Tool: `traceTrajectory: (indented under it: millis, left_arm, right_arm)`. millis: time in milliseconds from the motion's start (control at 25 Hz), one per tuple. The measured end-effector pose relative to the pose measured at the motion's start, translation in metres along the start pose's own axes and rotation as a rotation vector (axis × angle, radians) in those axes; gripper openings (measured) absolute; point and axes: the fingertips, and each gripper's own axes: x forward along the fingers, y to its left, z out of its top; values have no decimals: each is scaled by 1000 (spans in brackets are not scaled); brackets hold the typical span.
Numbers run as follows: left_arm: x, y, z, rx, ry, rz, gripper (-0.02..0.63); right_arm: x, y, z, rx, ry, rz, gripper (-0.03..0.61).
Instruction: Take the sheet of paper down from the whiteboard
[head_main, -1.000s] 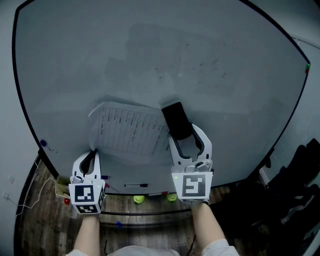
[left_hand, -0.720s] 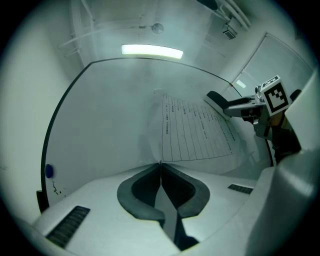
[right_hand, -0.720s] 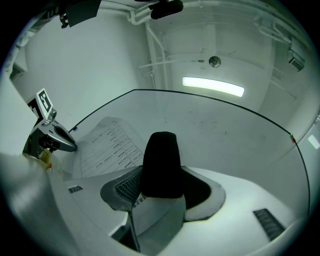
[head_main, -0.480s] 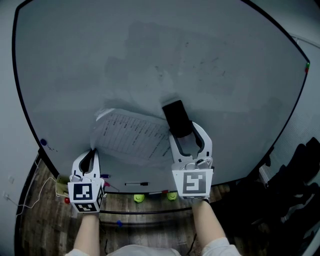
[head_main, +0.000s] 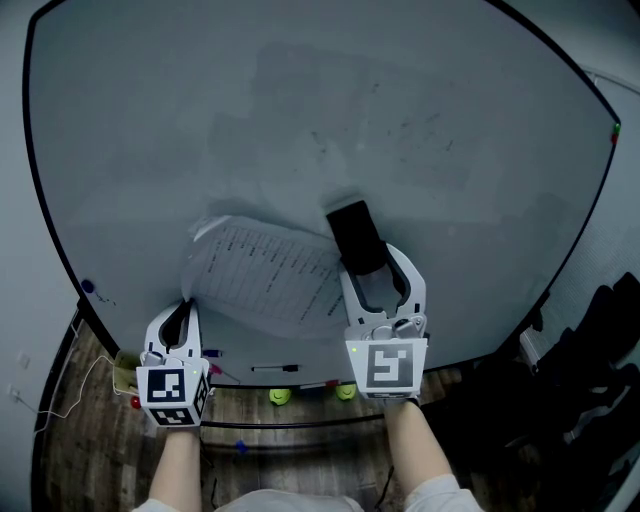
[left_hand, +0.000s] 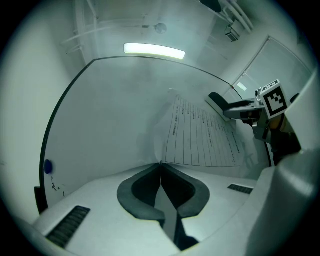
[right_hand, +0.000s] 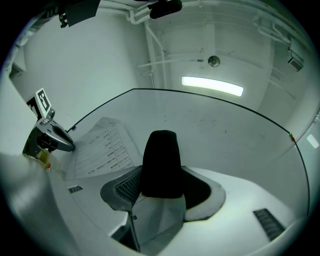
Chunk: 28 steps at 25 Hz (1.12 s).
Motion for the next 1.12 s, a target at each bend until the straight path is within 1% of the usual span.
traceTrajectory:
  millis: [240,400,560,680,800,960,1040,1120]
  left_arm:
    - [-2,0,-1,-6,-3,-4,18]
    - [-2,0,-3,-22,-1,-7,18]
    - [-1,0,-2,-27,-2,-6,18]
    - [0,1,-2,-28,-4,-6,18]
    - [0,1,-2,-37,-5,-6,18]
    - [0,1,-1,-39,-5,-4,18]
    - [-1,0,-1,-28,-4,-5,18]
    - [-2,0,-2,-22,-3,-6,18]
  right_arm:
    - [-1,1,2,8,-10,-4,241]
    - [-2,2,-1,54,17,-12,241]
    - [0,1,0,26,-1,-6,241]
    - [-1,1,-3,62,22,-10,241]
    - [0,0,-1,23,1,0,241]
    - [-1,1,-1,51,13,-5,241]
    - [0,1,1,23,-10,1,241]
    - [0,1,2,18,-13,3,241]
